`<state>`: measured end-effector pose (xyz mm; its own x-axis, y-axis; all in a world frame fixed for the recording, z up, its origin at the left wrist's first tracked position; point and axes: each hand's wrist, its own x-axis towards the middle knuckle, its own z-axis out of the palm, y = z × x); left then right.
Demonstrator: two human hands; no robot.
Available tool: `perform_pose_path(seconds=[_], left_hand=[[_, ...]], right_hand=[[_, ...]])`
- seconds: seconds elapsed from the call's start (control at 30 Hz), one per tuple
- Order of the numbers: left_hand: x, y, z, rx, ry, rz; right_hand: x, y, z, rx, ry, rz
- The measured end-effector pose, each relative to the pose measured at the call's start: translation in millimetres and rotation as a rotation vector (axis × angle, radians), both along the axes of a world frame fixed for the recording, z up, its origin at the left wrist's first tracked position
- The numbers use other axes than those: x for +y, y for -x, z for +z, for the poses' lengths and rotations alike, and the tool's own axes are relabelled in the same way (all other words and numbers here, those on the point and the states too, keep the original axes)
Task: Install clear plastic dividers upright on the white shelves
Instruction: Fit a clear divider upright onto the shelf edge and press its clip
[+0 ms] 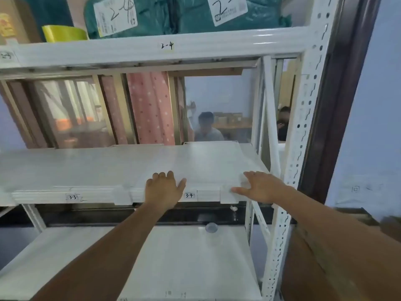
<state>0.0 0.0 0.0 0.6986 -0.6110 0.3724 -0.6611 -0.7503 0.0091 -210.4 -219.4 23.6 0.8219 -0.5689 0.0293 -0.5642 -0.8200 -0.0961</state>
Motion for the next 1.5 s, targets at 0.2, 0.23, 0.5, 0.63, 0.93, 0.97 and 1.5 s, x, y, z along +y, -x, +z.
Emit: perform_pose_path(seconds=[0.2,0.23,0.5,0.63,0.93,0.97,1.5], left_hand=[[-25.3,-11.1,10.4,0.432,0.239,0.047],[-27.7,-12.9,14.3,0.527,0.311,0.063],[-38.6,-38.9,28.6,1.082,0.944,0.085],[-46.6,-29.0,54.2,0.995,1.246,-0.058],[-79.4,-12.5,102.2,0.777,1.345,-0.475],[-81.7,-9.2,106.4,0.75,1.333,-0.492],[-111.4,29.2,149.3,0.467,1.168,-0.557]], right_hand=[[5.7,-22.4,-2.3,-0.069,-0.137,-0.014],[6.5,-25.3,-2.4,-0.077,-0.125,-0.011],[4.3,-30.1,4.9,-0.14,-0.117,-0.045],[2.5,-31.6,13.2,-0.153,-0.179,-0.045],[-13.5,-37.8,17.5,-0.303,-0.234,-0.006],[-14.9,-37.1,18.0,-0.327,-0.244,0.002],[-8.6,-44.5,14.1,-0.538,-0.214,-0.074]])
